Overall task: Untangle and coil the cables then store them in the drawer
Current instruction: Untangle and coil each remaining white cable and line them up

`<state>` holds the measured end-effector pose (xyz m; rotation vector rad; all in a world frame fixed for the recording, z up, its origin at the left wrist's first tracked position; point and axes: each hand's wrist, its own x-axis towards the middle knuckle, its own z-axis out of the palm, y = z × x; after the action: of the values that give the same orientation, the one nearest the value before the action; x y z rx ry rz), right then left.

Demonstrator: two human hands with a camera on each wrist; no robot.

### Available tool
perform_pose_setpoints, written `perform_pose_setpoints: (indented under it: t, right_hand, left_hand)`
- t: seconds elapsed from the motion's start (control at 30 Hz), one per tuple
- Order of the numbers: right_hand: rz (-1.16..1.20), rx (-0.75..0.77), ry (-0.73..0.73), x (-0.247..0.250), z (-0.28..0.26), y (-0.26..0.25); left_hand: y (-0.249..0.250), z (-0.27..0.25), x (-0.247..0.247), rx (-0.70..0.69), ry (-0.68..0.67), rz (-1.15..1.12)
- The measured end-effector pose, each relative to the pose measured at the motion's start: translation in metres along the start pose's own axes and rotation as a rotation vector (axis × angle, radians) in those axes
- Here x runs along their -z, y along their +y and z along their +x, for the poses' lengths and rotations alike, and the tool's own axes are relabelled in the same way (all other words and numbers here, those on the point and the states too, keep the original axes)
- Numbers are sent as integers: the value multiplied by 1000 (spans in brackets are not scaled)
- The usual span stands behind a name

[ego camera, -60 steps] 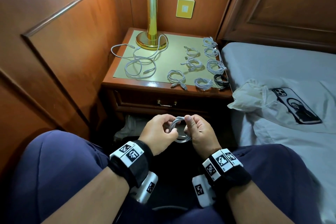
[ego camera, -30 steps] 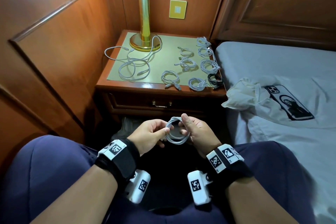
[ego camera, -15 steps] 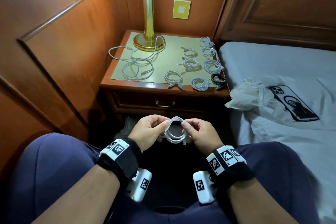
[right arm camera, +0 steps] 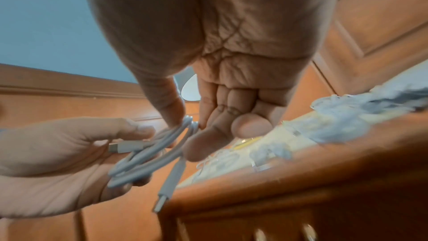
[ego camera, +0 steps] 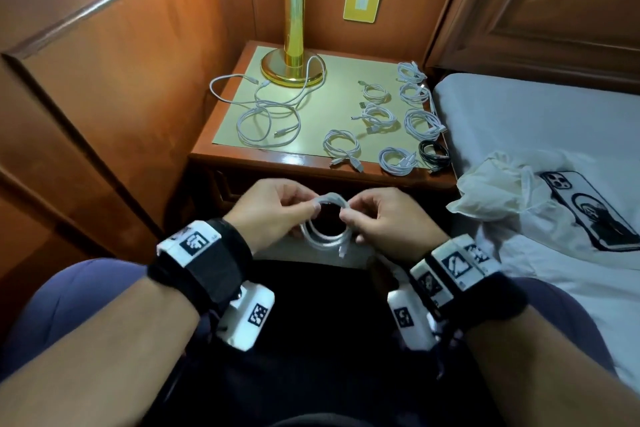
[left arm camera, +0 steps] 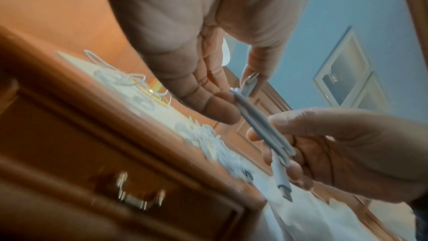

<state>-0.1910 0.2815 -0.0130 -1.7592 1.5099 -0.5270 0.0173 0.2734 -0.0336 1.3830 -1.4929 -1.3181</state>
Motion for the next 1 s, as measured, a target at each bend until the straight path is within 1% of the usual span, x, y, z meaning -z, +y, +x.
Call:
perform_pose_setpoints:
  t: [0.07,0.13,0.17,0.23,0.3,0.43,0.5,0.63,0.7,0.83,1.0]
  right_hand:
    - [-49,23,31,16,36,-11]
    - [-49,35,121,27,76,-15]
    - [-8,31,171,31,97,-14]
    - [71,-2,266,37,133,-8]
    - [38,-25,361,44,166,2]
    - [-58,-91,525,68,216,18]
    - [-91,-144,574,75,234,23]
    - [-130,-234,520,72,262,25]
    - [-140,-254,471,68,274,25]
    - [-171,-303,329,60,291,27]
    - [-231,-321,227,48,303,32]
  left_hand:
    - [11,31,13,-21,26,-54]
    - [19,66,25,-27,82,-158]
    - [20,83,31,-39,124,-175]
    - [16,114,42,-71,225,-73]
    - [10,140,48,-109,291,93]
    - [5,180,46,-153,273,317]
    - [3,198,41,-162,268,362]
    - [-1,230,34,-137,256,392]
    - [0,241,34,-118,256,400]
    - [0,256,34,-73,261,396]
    - [0,269,30,-58,293,331]
